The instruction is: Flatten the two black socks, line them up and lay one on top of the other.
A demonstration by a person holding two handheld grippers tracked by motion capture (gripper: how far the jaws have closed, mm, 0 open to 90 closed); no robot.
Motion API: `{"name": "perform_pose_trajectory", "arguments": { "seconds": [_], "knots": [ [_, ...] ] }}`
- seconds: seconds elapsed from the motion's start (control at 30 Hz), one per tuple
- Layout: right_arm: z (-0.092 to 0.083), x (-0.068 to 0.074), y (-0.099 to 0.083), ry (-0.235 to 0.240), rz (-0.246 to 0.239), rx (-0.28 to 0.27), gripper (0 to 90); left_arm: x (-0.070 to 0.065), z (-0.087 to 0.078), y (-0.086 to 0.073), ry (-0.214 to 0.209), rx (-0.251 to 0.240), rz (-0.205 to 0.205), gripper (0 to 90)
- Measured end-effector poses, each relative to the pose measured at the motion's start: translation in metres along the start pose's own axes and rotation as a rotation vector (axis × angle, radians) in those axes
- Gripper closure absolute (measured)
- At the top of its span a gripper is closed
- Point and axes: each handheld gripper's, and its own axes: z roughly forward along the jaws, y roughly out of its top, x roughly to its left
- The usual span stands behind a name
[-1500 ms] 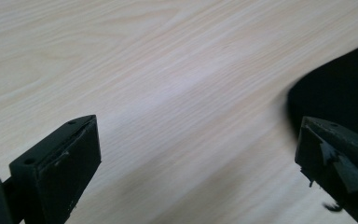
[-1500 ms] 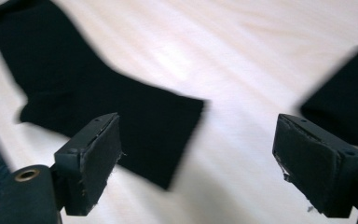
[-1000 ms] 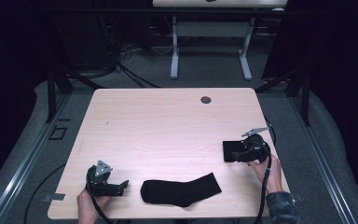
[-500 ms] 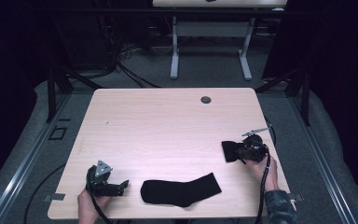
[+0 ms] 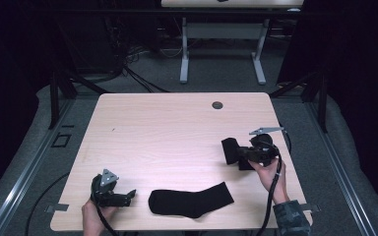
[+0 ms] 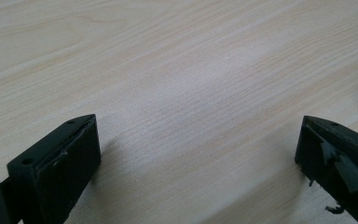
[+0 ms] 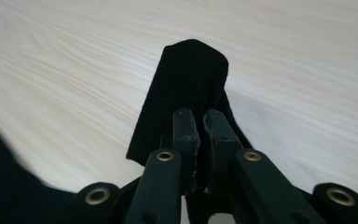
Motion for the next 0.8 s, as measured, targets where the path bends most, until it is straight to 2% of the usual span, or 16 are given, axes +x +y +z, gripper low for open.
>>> {"name": "perform_pose_trajectory", "arguments": {
  "seconds": [0.1, 0.2, 0.27, 0.4, 0.5, 0.6, 0.63, 0.7, 0.73, 0.8],
  "knots": [
    [-0.003, 0.027, 0.011, 0.048, -0.019, -0.021, 83.6, 0.000, 0.000, 0.000, -0.001, 0.000, 0.000, 0.0],
    [0.006, 0.049, 0.016, 0.080, -0.049, -0.005, 83.1, 0.000, 0.000, 0.000, -0.001, 0.000, 0.000, 0.0],
    [0.022, 0.066, 0.018, 0.098, -0.074, 0.029, 82.7, 0.000, 0.000, 0.000, -0.001, 0.000, 0.000, 0.0],
    [0.061, 0.086, 0.015, 0.131, -0.109, 0.114, 80.0, 0.000, 0.000, 0.000, -0.001, 0.000, 0.000, 0.0],
    [0.088, 0.094, 0.007, 0.145, -0.121, 0.168, 77.5, 0.000, 0.000, 0.000, 0.000, 0.000, 0.000, 0.0],
    [0.106, 0.100, -0.003, 0.160, -0.124, 0.208, 64.4, 0.000, 0.000, 0.000, -0.001, 0.002, 0.001, 0.0],
    [0.108, 0.101, -0.004, 0.165, -0.132, 0.212, 59.2, 0.000, 0.000, 0.001, -0.004, 0.004, 0.002, 0.0],
    [0.104, 0.101, -0.004, 0.176, -0.138, 0.174, 51.8, 0.002, 0.000, 0.001, -0.015, 0.005, 0.009, 0.0],
    [0.097, 0.099, -0.002, 0.173, -0.156, 0.167, 47.6, 0.002, 0.000, 0.002, -0.017, 0.006, 0.006, 0.0],
    [0.079, 0.092, 0.001, 0.181, -0.159, 0.116, 44.2, 0.004, -0.001, 0.005, -0.031, 0.012, -0.004, 0.1]
  ]
}}
